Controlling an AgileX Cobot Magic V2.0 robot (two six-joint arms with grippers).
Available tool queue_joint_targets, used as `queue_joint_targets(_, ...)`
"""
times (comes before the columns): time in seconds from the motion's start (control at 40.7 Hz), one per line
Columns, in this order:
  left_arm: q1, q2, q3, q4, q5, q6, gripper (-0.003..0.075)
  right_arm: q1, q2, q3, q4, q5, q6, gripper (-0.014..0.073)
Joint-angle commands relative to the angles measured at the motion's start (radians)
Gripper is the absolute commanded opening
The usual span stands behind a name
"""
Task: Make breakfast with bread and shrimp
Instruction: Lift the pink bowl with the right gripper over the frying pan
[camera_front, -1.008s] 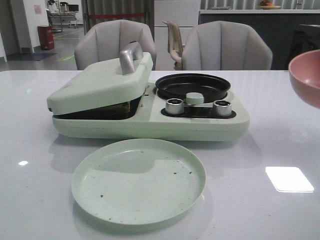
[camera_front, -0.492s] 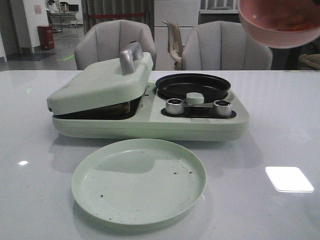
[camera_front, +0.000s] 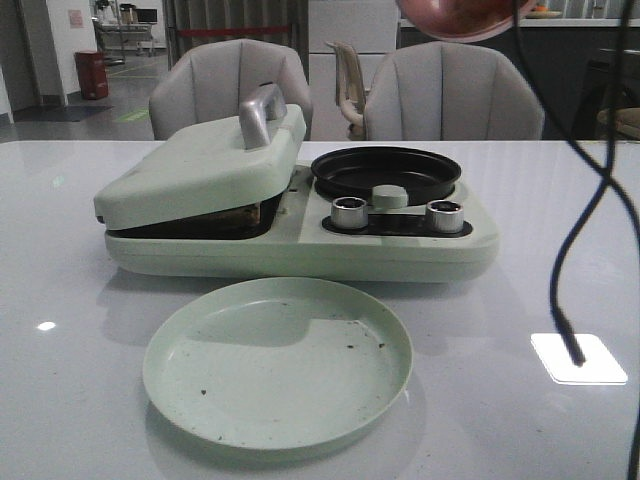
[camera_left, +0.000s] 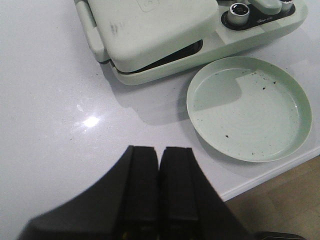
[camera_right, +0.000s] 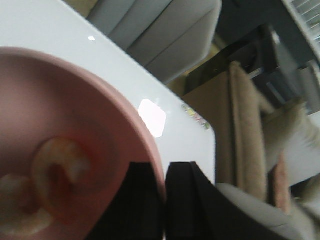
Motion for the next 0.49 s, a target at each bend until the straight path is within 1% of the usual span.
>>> queue_joint_targets(0.0,-0.006,-0.004,-0.029,-0.004,-0.075,-0.009,0.0101,0.052,0.029,-0.062,-0.327,0.076,0.124,0.0044)
queue_joint_targets(0.074,-0.006,-0.004,-0.029,-0.002,-0.075,-0.009,0.0101,0.083,0.086,-0.071,-0.48,0.134,0.173,0.0044)
queue_joint_targets(0.172,-0.006,-0.004,-0.029,0.009,-0.075,-0.009,0.0101,0.101,0.158,-0.071,-0.615,0.192,0.196,0.0044)
queue_joint_targets(0.32,-0.006,-0.004,-0.029,0.03,-0.075,-0.009,0.0101,0.101,0.238,-0.118,-0.615,0.232,0.196,0.0044)
queue_joint_targets(0.467,-0.006,-0.004,-0.029,0.045,-0.075,-0.009,0.0101,0.102,0.277,-0.193,-0.615,0.256,0.196,0.0044)
